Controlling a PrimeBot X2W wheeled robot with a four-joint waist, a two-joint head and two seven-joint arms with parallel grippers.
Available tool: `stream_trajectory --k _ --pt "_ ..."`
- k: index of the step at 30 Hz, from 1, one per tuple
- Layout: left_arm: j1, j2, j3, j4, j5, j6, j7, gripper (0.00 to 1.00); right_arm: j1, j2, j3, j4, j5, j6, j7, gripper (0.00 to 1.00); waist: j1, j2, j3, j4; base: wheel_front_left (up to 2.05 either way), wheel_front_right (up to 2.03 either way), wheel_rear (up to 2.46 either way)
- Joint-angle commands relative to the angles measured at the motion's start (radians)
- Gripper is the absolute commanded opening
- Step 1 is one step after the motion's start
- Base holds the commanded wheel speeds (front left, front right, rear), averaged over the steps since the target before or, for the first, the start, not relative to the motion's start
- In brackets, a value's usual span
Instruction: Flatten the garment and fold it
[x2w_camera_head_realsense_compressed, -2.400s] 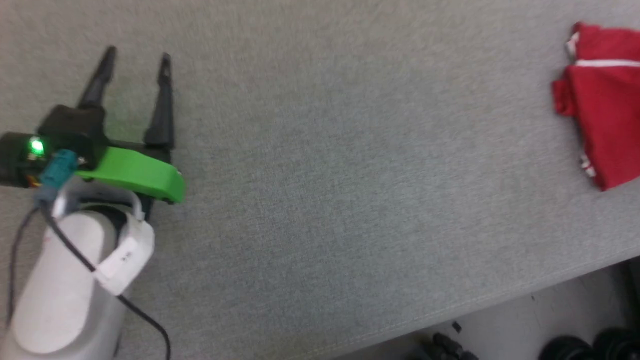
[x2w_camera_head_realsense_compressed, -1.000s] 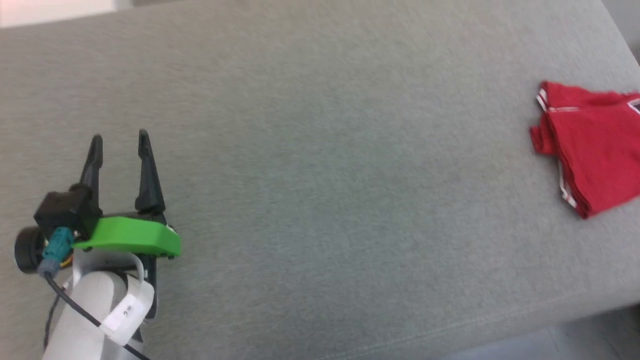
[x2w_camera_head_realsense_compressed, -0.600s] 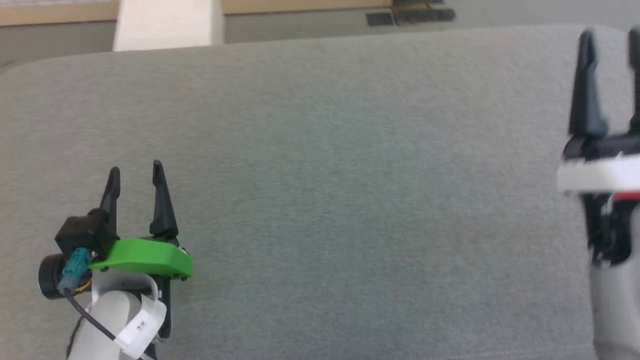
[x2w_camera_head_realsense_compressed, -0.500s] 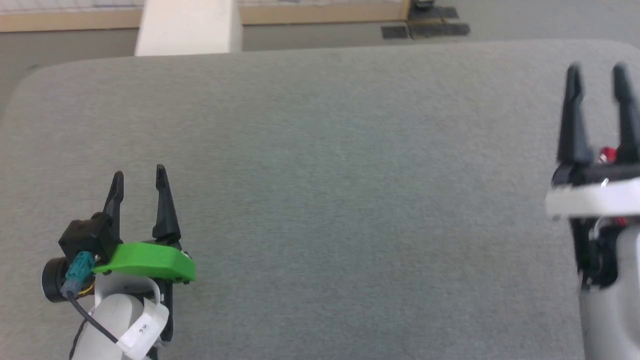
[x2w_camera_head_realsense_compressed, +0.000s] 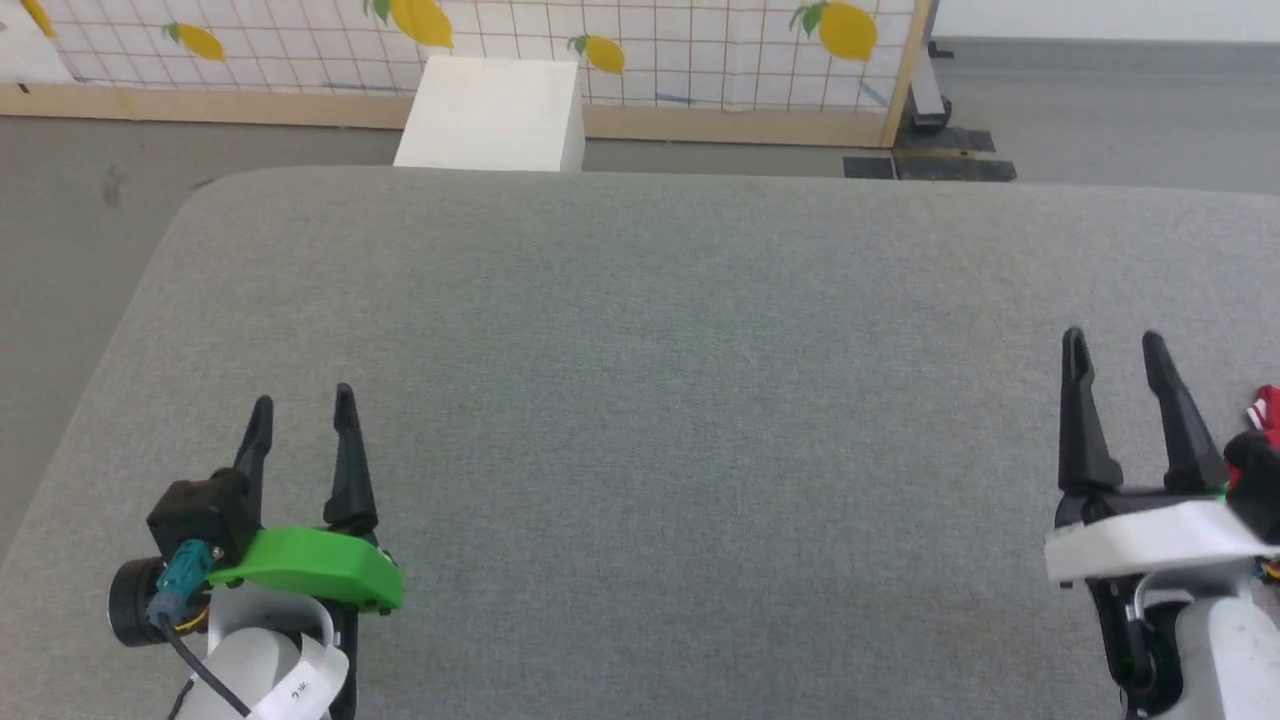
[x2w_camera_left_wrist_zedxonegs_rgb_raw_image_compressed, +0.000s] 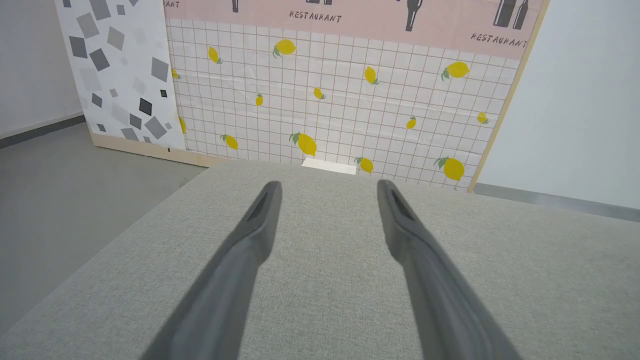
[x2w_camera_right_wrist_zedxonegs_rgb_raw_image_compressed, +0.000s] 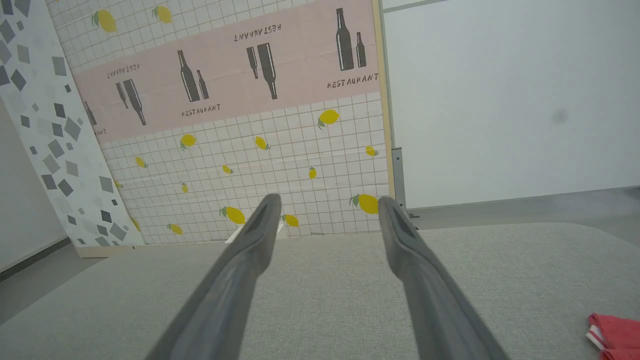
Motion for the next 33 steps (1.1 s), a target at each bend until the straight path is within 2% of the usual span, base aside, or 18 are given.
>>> stream_trajectory --k 1,9,33 --pt "0.015 0.005 -0.006 0.006 -0.006 -0.010 0.000 1.00 0.023 0.005 -0.003 0.003 -0.011 -0.002 0.005 1.00 0.0001 0.0000 -0.009 0.006 0.00 0.00 0.00" --pt "0.022 0.024 -0.021 0.019 -0.022 -0.035 0.034 1.00 0.065 0.011 -0.008 -0.005 -0.045 -0.002 0.025 1.00 0.0001 0.0000 -0.020 -0.001 0.00 0.00 0.00" --pt "0.018 0.033 -0.037 0.038 -0.048 -0.029 0.073 1.00 0.072 0.025 -0.013 -0.013 -0.087 -0.002 0.089 1.00 0.0001 0.0000 -0.017 -0.008 0.00 0.00 0.00"
